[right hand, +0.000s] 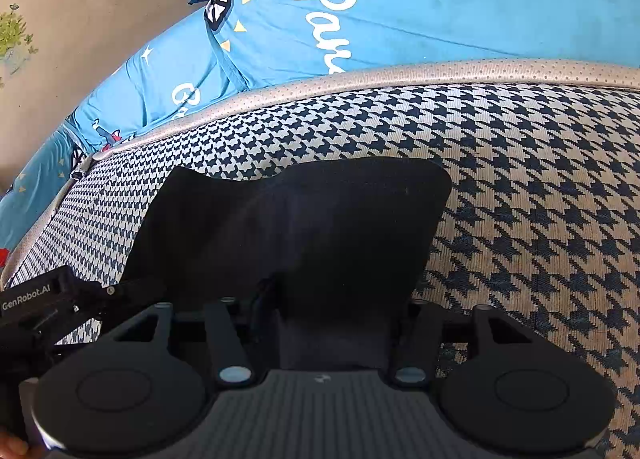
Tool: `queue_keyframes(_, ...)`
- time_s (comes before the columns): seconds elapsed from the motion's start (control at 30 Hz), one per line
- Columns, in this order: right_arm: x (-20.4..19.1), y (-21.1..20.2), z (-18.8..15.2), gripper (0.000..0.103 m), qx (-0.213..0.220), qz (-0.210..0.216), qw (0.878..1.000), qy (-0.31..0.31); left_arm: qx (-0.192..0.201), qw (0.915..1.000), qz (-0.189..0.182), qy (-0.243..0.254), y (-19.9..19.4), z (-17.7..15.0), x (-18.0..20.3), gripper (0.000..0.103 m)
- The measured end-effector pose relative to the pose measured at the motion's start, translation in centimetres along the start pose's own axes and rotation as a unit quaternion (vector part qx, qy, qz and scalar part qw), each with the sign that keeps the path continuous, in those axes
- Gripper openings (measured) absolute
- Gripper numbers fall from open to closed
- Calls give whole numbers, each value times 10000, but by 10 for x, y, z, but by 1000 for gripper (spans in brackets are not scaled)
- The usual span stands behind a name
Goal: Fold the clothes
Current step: 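Lower the folded shirt back onto the bedspread with both tools, then open both tools and release the folded shirt onto the bedspread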
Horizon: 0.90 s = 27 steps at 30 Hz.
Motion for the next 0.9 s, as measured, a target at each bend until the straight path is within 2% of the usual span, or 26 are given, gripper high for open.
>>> queue_keyframes(0.07, -1, 1, -1, 53, 32, 34, 10000, -34, -78, 10000, 8, 53, 4, 0, 3, 47)
queue_keyframes(0.1, -2, 2, -2, 53, 45, 55, 10000, -63, -103, 9999, 25, 98, 6, 0, 5, 31)
queue_keyframes(0.17, -5, 4, -5, 36, 33, 136, 9998, -122, -64, 9994, 138, 307, 9, 0, 13, 23)
queue_keyframes(0.23, -8, 5, -9, 27, 70, 185, 9996, -194, 112, 9983, 274, 505, 7, 2, 25, 15)
queue_keyframes(0.33, -16, 3, -13, 22, 268, 191, 9986, -403, 507, 9957, 522, 566, -11, 4, 33, 11)
queue_keyframes(0.47, -31, -2, -20, 21, 437, 701, 9950, -567, 864, 9863, 1065, 921, -36, 9, 37, 11)
queue_keyframes(0.57, -52, 0, -37, 21, 678, 965, 9878, -1018, 1070, 9801, 1378, 945, -62, 11, 29, 11)
queue_keyframes(0.63, -67, 1, -40, 21, 668, 1189, 9829, -1234, 1211, 9751, 1608, 932, -82, 12, 23, 11)
queue_keyframes(0.8, -106, 11, -52, 21, 559, 1670, 9707, -1637, 1391, 9618, 2153, 964, -108, 13, 5, 11)
queue_keyframes(0.9, -127, 19, -58, 21, 487, 1788, 9650, -1857, 1311, 9599, 2349, 793, -114, 13, -14, 12)
Point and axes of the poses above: each gripper's, at about its wrist camera, not at the fingertips, and y roughly the way its jaws point, x to its right, z to its top, the point moved 2 cm from there along y, roughly the way its jaws point, and after that the axes turned 14 degrees about y, right-handed, at the moved point
